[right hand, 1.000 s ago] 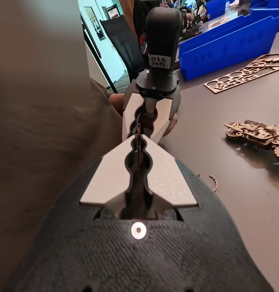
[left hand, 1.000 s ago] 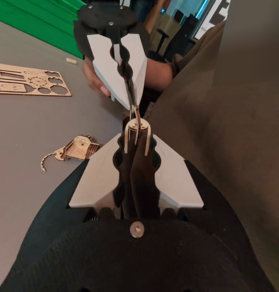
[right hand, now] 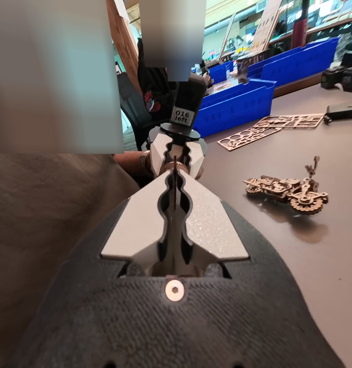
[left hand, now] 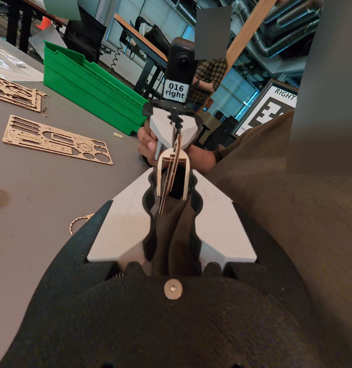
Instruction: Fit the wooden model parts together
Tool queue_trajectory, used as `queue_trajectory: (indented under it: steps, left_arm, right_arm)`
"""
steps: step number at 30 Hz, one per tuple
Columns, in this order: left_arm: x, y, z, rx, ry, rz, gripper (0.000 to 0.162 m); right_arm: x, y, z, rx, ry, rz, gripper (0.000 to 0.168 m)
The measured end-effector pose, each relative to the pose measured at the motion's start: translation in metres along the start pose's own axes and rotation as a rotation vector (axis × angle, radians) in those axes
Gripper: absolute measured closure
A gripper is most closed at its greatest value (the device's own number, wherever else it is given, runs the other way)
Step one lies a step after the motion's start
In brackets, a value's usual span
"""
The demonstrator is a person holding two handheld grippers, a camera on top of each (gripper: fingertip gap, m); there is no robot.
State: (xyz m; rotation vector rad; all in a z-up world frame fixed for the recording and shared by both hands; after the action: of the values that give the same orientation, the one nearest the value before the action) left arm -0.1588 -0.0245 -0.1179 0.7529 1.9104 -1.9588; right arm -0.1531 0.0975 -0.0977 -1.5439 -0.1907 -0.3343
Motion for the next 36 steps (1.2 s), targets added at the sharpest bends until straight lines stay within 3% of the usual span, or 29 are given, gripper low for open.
queue_trajectory:
  steps: [36]
  left_arm:
    - [0.0004, -0.0041, -0.0005, -0.047, -0.029, -0.012, 0.132]
  right_arm:
    - [-0.0017, -0.0002, -0.0010, -0.002, 0.011, -0.023, 0.167]
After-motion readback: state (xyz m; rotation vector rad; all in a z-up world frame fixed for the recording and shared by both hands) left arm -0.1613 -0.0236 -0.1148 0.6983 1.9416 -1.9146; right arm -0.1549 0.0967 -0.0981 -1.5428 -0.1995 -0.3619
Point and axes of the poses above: each gripper's, where its closed fingertips meet, z back along the fingers, y out of its underside, x = y × z across the jaws, the point moved 6 cm from there along z, back along the fingers, and after that the axes turned 1 degree about -y, right-handed, at the moved point
